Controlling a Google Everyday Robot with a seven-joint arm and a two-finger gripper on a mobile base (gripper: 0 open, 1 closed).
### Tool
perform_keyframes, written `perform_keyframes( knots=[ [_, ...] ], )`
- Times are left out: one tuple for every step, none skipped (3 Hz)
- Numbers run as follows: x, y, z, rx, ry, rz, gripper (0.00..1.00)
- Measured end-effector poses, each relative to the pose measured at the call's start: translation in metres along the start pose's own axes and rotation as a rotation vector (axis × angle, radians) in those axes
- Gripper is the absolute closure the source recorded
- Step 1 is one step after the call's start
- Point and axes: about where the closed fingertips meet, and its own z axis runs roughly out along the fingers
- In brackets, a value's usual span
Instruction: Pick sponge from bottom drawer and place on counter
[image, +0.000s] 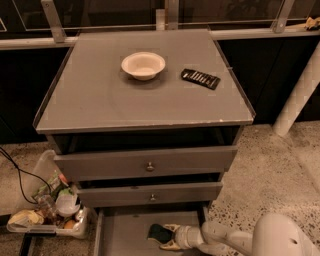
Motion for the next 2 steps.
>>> perform_keyframes(
  knots=[
    [0.0, 0.0, 0.0, 0.0, 0.0, 0.0, 0.64],
    [0.0, 0.0, 0.0001, 0.0, 0.0, 0.0, 0.87]
  ],
)
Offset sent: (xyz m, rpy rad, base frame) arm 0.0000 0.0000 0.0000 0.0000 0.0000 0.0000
